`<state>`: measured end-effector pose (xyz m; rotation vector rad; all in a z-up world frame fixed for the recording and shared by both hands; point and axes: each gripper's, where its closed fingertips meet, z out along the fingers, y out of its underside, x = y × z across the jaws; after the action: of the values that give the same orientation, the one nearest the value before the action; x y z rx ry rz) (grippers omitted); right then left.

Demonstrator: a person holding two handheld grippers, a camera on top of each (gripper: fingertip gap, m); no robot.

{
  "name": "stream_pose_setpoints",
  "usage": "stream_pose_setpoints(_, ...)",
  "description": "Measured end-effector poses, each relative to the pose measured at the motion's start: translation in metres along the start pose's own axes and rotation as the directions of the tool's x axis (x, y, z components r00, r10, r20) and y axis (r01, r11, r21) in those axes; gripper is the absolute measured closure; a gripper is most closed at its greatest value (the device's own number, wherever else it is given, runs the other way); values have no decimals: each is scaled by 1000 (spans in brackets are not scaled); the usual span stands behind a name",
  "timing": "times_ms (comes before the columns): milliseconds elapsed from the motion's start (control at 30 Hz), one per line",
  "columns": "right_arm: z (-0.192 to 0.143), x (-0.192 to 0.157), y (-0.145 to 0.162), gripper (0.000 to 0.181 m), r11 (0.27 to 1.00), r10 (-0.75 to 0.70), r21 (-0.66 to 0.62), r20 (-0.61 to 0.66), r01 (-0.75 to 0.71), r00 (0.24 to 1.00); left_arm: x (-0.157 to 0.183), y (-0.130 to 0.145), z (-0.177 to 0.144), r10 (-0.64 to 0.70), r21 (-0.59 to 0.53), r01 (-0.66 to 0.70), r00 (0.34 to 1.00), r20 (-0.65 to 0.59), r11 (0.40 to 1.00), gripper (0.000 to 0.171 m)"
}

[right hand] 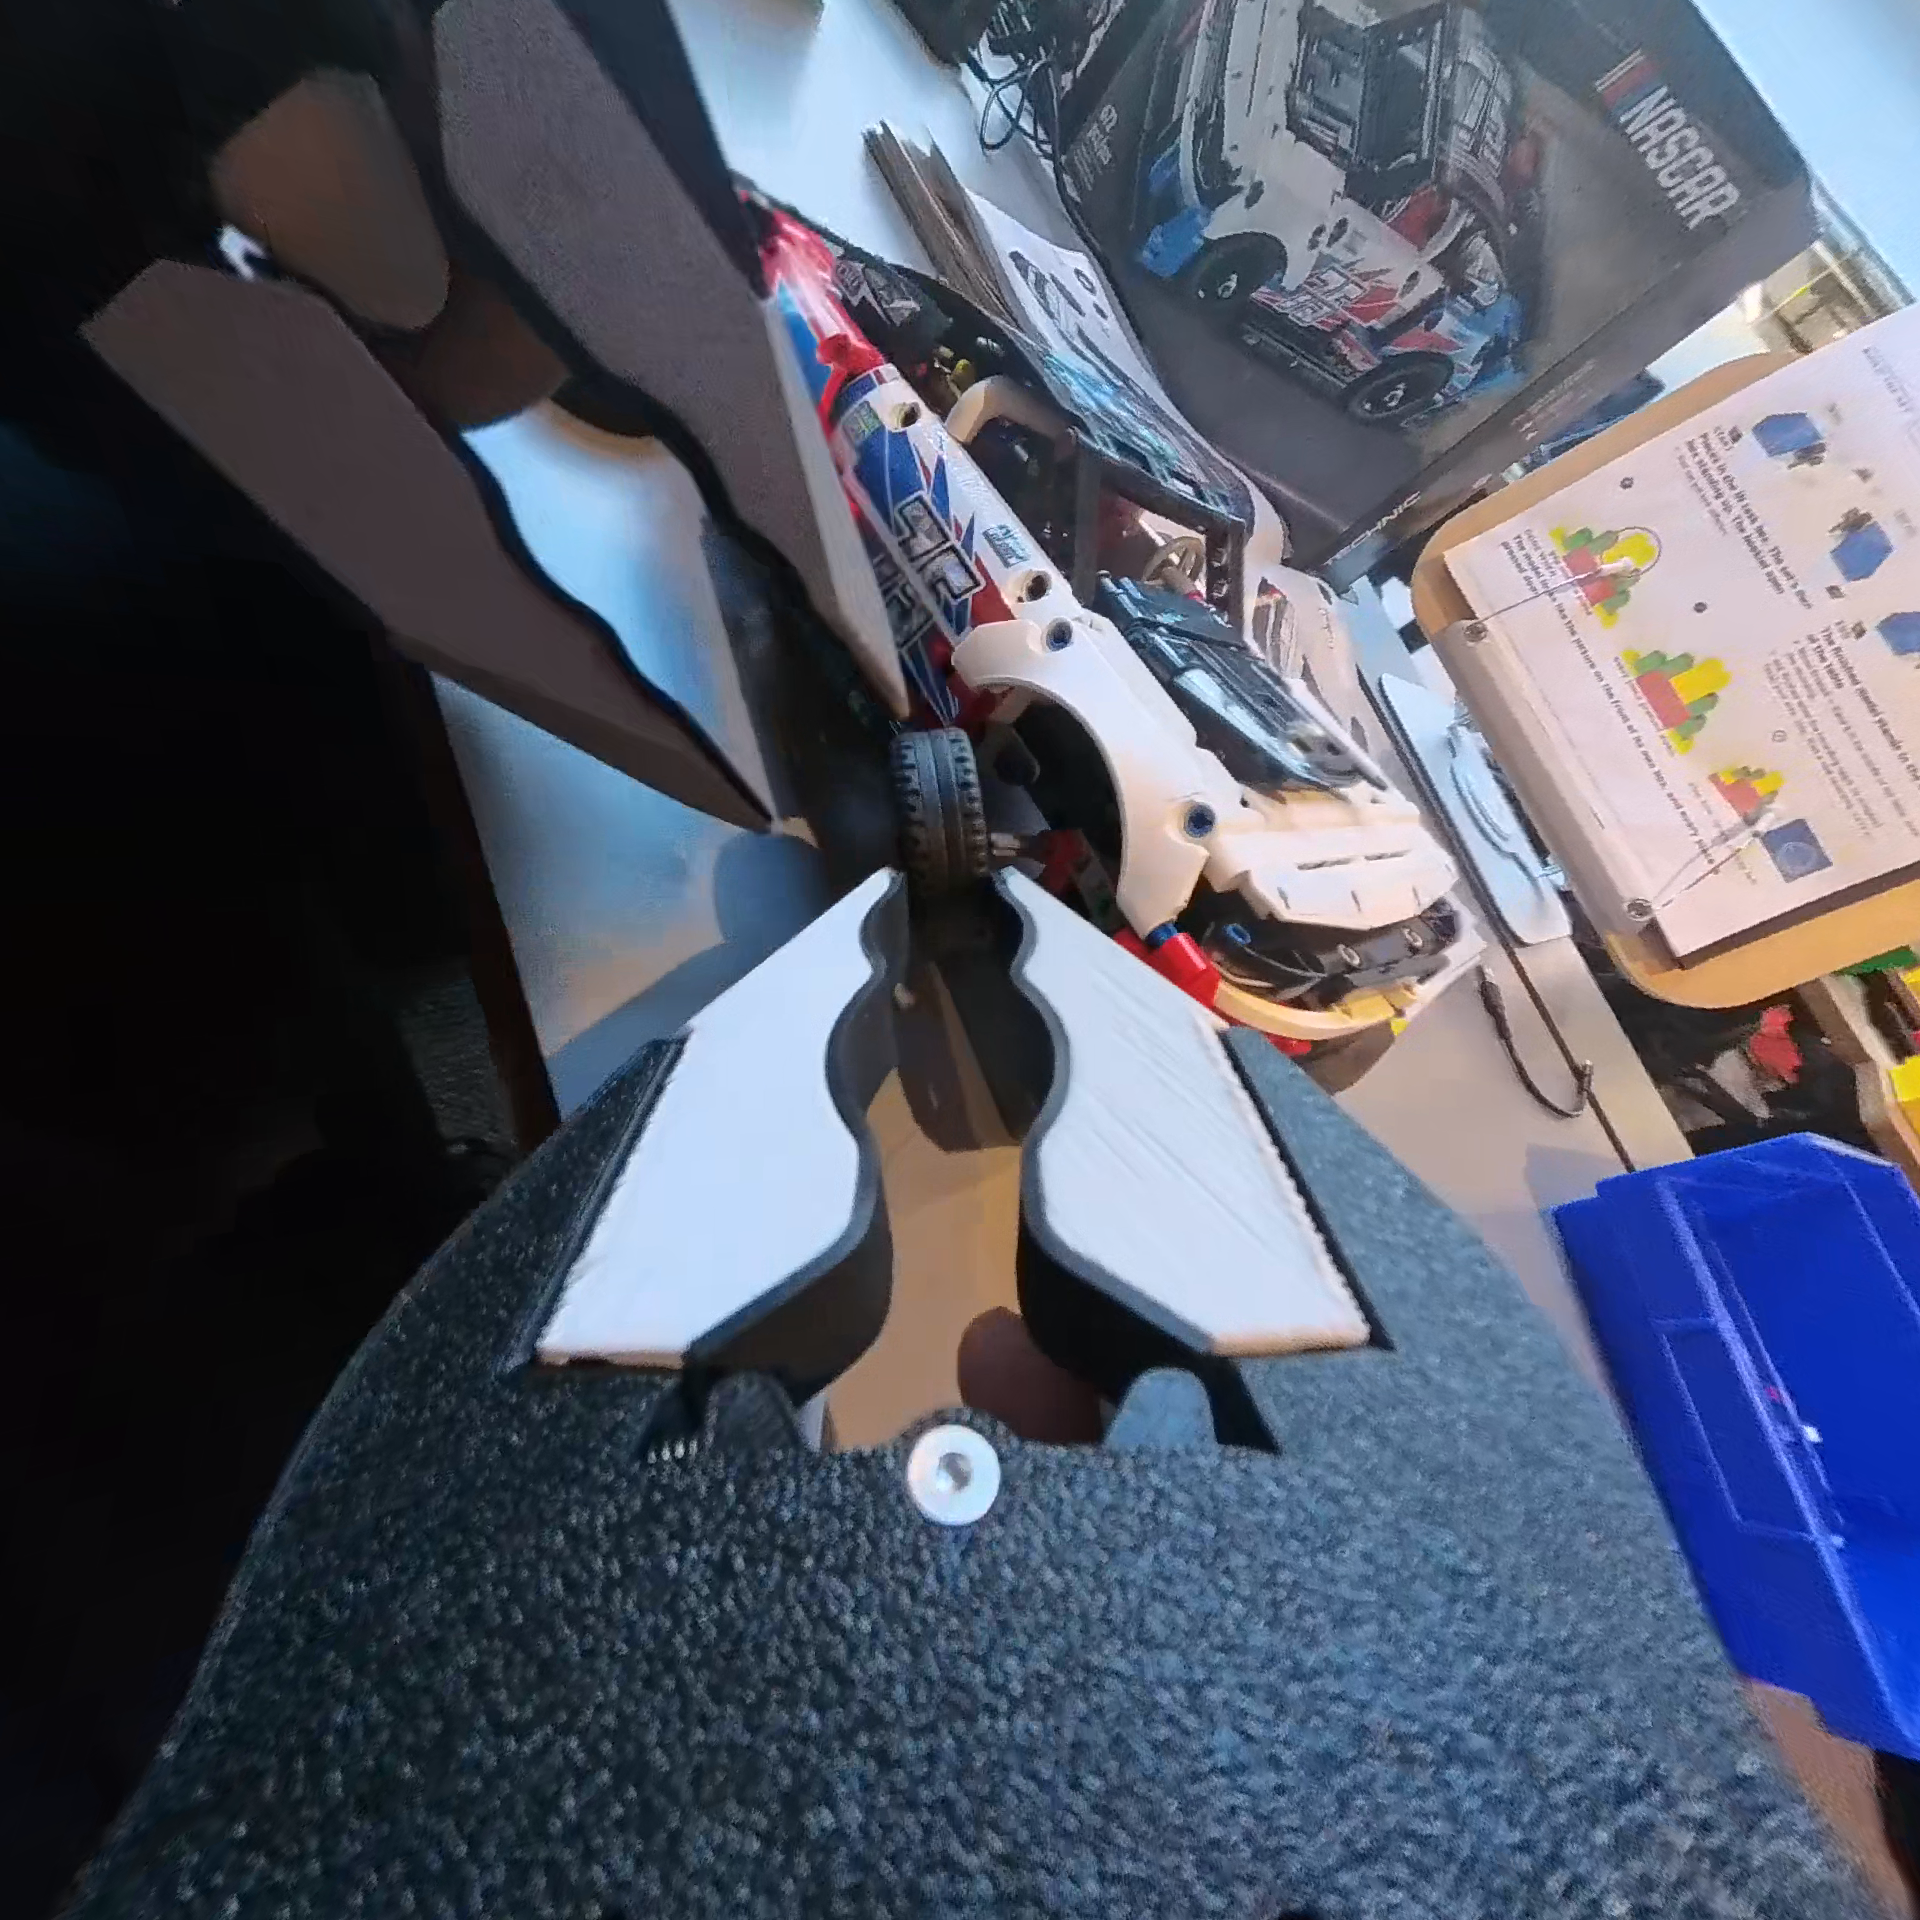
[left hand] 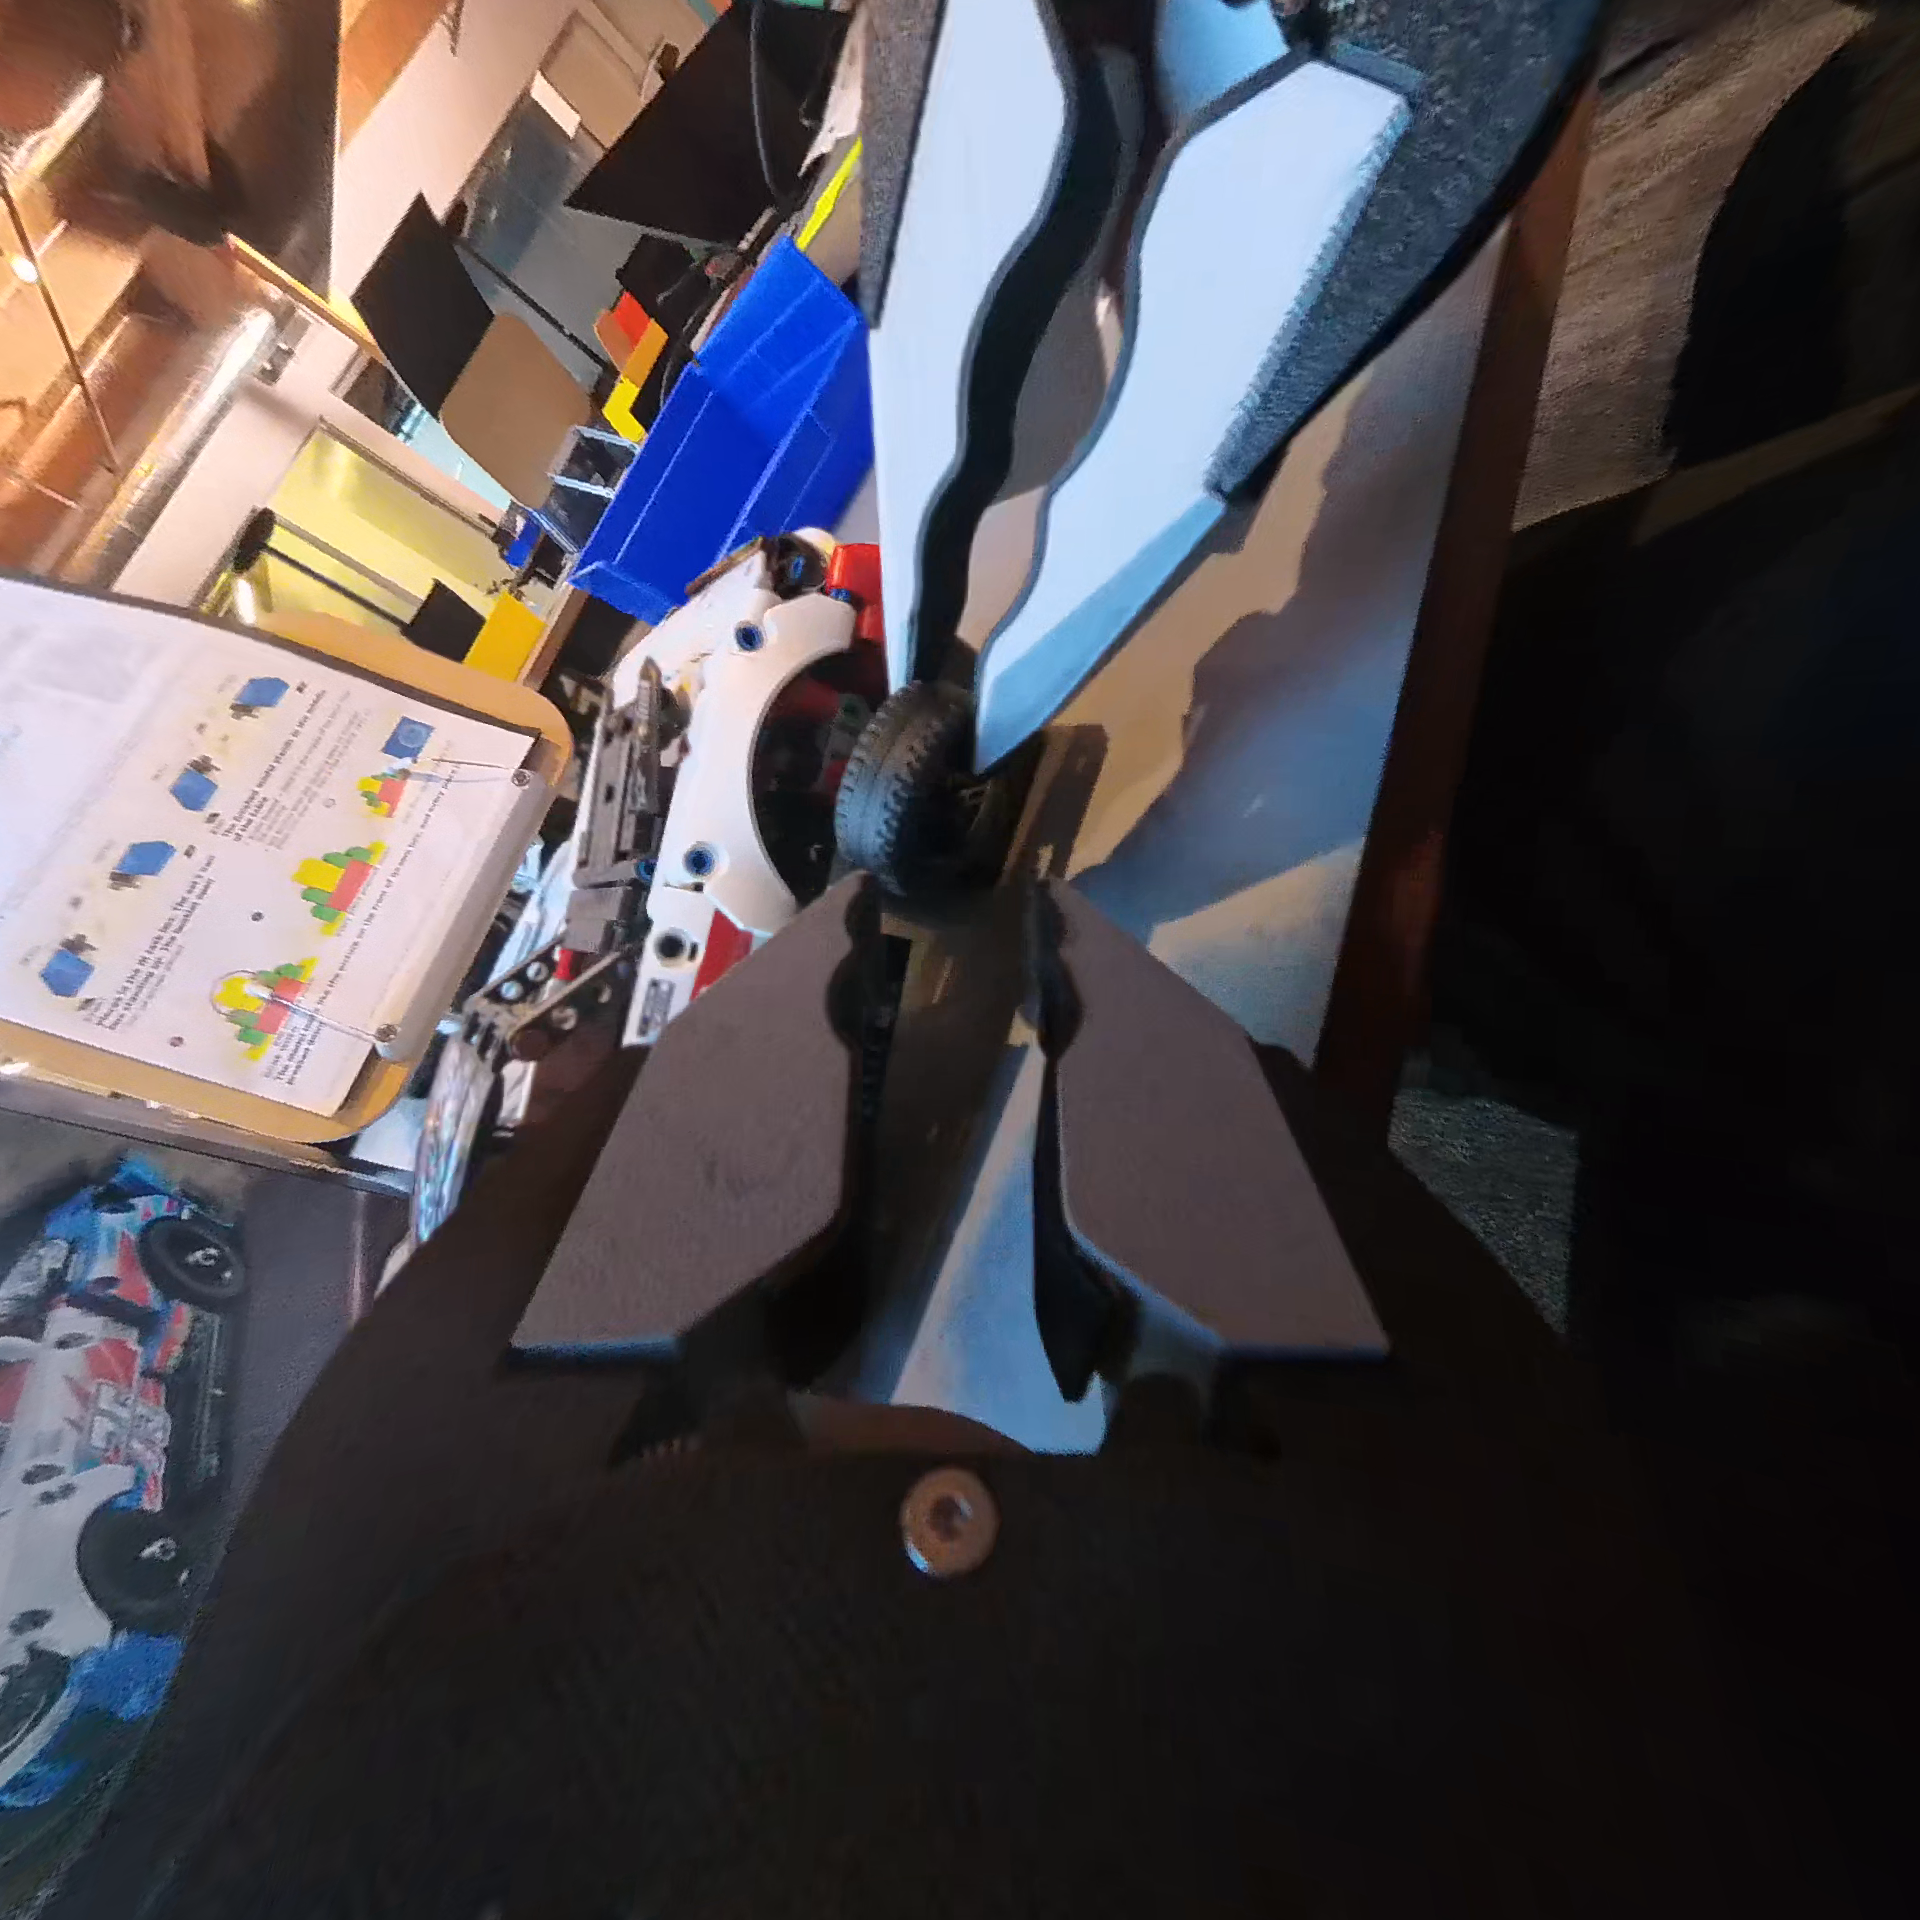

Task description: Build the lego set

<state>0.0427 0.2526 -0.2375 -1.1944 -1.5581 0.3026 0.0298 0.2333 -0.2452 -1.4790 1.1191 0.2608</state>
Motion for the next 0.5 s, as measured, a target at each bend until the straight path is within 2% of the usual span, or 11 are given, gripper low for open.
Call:
stream_pose_setpoints(167, 2, 0, 3, 171, 986, 163, 14, 72, -164, 984, -4, 0, -4, -59, 15, 59, 998, -24, 998, 143)
stream_pose_setpoints(333, 2, 3, 3, 172, 948, 309, 31, 141, -316, 941, -36, -11, -21, -142, 95, 148, 988, -68, 984, 134)
stream_pose_setpoints(400, 2, 4, 3, 171, 942, 325, 37, 144, -333, 935, -54, -17, -30, -216, 76, 237, 952, -217, 969, 114)
stream_pose_setpoints(500, 1, 3, 1, 171, 940, 328, 47, 153, -338, 932, -93, -19, -36, -372, -20, 406, 815, -445, 914, 87)
